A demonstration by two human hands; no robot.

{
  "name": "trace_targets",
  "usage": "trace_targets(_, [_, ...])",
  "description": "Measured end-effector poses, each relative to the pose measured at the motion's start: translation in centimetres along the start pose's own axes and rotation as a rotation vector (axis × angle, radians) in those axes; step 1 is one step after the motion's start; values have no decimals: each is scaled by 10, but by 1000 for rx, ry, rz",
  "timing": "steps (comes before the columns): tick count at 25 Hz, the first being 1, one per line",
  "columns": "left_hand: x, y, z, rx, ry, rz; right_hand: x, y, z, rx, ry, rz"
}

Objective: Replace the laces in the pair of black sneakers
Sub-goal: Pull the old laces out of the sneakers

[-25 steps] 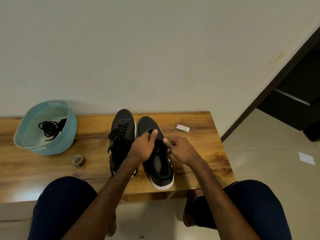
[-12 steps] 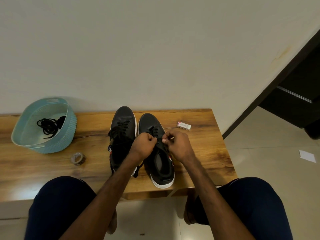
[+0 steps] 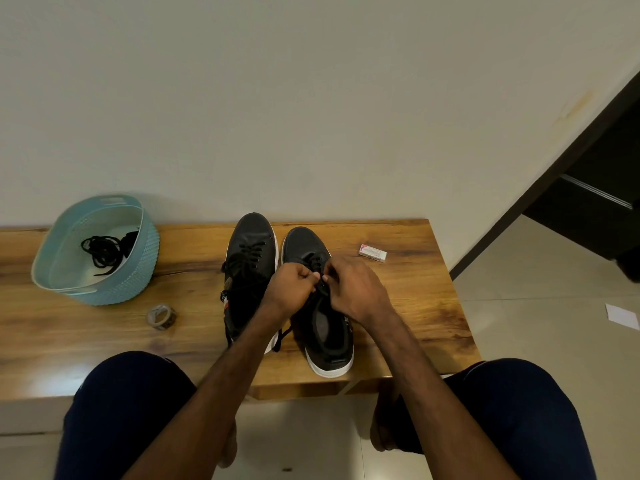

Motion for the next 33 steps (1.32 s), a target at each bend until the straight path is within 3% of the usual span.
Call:
trace_targets(8, [-2, -1, -3, -40, -22, 31, 7, -5, 1, -86, -58, 125])
trace_targets(11, [-1, -2, -6, 237, -46, 30, 6, -12, -7, -41, -32, 107])
trace_targets(15, [-9, -1, -20, 574, -53, -53, 3, -12, -28, 200, 48, 46])
trace_targets(18, [-16, -1, -35, 611, 149, -177, 0, -10, -28, 300, 54, 28])
trace_targets(21, [-15, 11, -47, 804, 297, -125, 0, -14, -24, 247, 45, 26])
trace_targets(25, [-9, 7, -40, 807, 283, -143, -2, -19, -23, -13, 37, 109])
trace_targets(29, [-5, -2, -25, 744, 253, -88, -8, -100, -69, -108, 227, -72])
trace_targets(31, [-4, -1, -28, 714, 257, -61, -6, -102, -59, -86, 118, -22])
trace_targets(33, [-1, 2, -31, 708, 245, -39, 0, -65, -30, -56, -43, 150])
Point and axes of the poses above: each hand's wrist, its own x-axis towards the middle knuckle, its own y-axis out of the palm, z = x × y, the point moved 6 cm from there along x, towards the middle knuckle, and after that the axes turned 10 degrees about z, right-handed, at the moved point
